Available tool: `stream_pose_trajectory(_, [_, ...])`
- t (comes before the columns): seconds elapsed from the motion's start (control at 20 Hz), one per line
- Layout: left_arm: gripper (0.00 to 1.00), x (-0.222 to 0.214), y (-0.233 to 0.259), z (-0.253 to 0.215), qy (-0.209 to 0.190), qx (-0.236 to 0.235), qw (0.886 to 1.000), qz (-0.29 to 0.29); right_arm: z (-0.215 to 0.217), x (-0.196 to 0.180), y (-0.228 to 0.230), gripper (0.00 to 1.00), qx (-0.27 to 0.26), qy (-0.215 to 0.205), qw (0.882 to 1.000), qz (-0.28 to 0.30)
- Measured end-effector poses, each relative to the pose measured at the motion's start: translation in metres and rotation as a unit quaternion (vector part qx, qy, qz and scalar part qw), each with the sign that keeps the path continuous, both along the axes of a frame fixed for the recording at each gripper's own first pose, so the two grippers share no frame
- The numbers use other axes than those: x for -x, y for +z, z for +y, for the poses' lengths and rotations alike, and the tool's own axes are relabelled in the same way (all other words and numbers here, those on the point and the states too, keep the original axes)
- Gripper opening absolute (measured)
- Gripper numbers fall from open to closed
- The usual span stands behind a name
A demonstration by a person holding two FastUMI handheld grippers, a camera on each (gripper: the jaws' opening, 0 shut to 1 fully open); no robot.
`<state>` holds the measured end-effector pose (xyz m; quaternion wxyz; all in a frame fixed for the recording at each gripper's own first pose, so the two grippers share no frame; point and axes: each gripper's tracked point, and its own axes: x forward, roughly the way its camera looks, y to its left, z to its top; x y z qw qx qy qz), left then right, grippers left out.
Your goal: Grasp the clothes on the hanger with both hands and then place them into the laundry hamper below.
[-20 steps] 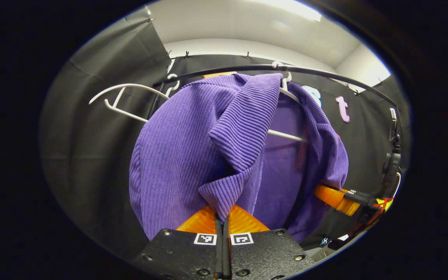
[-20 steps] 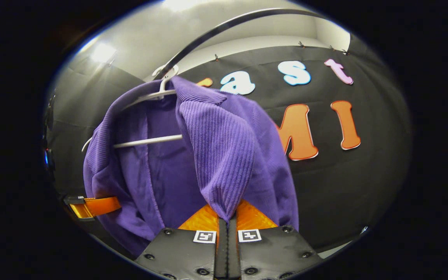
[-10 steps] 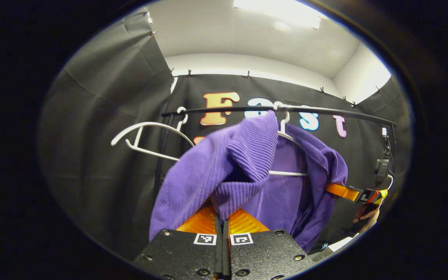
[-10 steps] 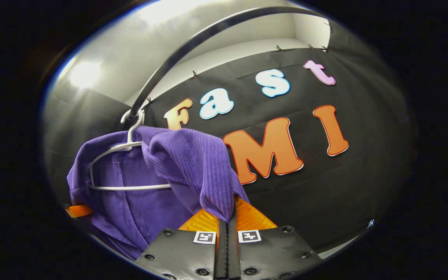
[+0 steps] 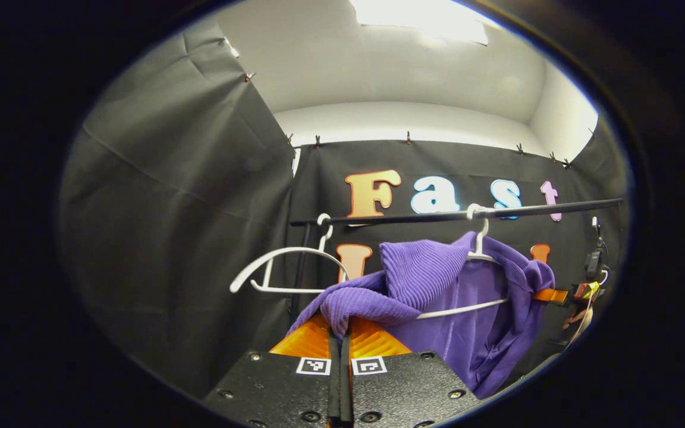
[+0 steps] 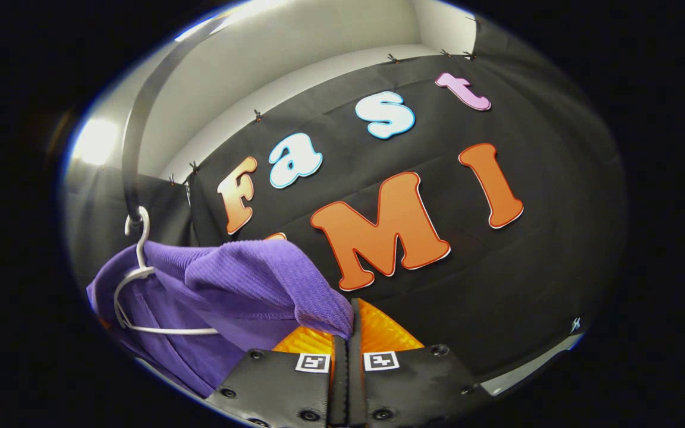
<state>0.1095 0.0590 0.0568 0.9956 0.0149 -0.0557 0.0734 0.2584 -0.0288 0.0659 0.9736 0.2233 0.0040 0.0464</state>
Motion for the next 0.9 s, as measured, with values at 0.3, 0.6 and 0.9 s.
stream_pose_trajectory(0.3, [0.0, -0.029, 0.027, 0.016, 0.013, -0.047, 0.999, -0.007, -0.016, -0.025, 0.007, 0.08, -0.023, -0.002, 1.0, 0.007])
stream_pose_trajectory(0.6, [0.0, -0.063, -0.02, 0.024, -0.01, -0.015, 0.998, 0.053, -0.045, -0.043, 0.009, 0.07, -0.021, -0.021, 0.999, 0.024])
stream_pose_trajectory(0.9, [0.0, -0.07, -0.058, 0.023, -0.025, 0.013, 0.995, 0.1, -0.054, -0.056, -0.029, 0.08, -0.027, -0.023, 0.996, 0.078])
